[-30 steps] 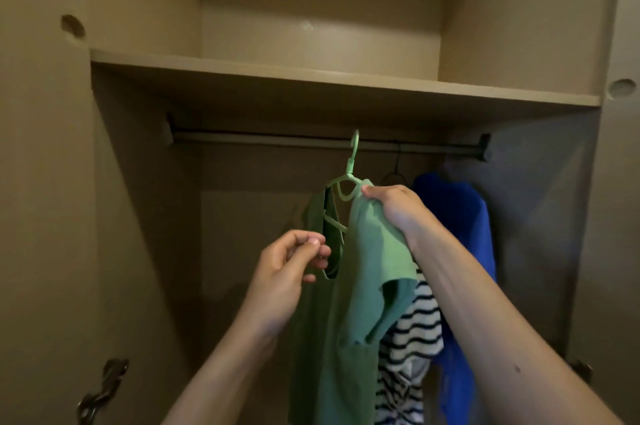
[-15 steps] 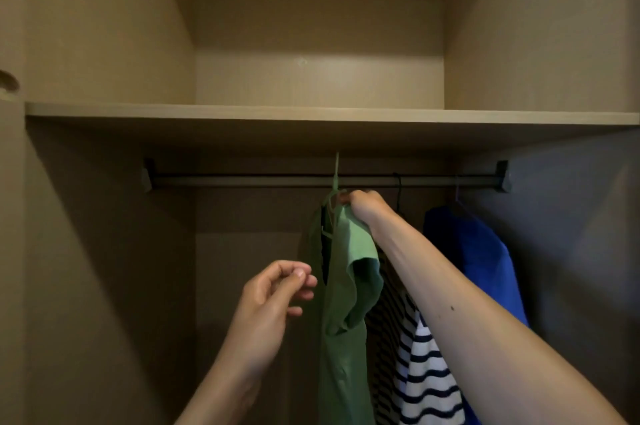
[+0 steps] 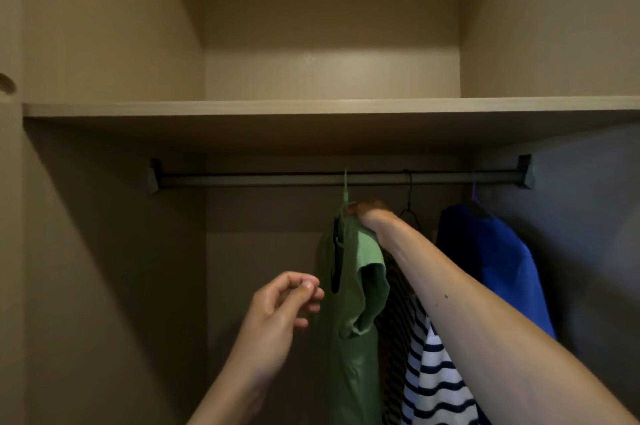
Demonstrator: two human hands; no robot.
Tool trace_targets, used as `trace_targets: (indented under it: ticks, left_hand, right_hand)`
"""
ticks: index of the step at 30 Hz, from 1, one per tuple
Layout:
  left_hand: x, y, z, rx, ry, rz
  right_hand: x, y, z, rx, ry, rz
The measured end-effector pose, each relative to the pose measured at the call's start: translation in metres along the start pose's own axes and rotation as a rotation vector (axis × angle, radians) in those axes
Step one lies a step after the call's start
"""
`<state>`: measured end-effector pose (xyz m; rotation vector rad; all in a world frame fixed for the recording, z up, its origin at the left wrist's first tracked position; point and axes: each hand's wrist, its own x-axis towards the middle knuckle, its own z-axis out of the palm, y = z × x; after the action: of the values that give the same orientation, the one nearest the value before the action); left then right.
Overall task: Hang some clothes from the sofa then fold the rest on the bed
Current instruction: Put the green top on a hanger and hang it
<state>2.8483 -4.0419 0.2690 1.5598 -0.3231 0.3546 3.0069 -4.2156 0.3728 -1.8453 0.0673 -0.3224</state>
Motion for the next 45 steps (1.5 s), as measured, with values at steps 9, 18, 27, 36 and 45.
trace_targets:
  ticks: [9,18,27,36,45]
  left_hand:
    - [0.007,-0.008,0.008,0.020,-0.012,-0.019]
    - [0.002,-0.010,0.013,0.028,-0.001,0.012]
    - [-0.046,-0.018,-0.029,0.006,0.233,0.063]
    - [-0.181,-0.014,-0.116,0.101,0.622,0.089]
    - [-0.383,0.032,-0.195,0.292,1.050,0.142]
  right_hand:
    - [-0.006,0.006,-0.004,-0.109,-0.054,-0.016]
    - [-0.057,0.005,-0.020,-0.650,0.222,-0.233]
    - [-0.133,0.047,0.043,-0.165,0.062,-0.660]
    - [-0.236,0.072,0.155,0.294,-0.470,-0.617]
    - [-0.435,0.065,0.256,0.526,-0.962,-0.580]
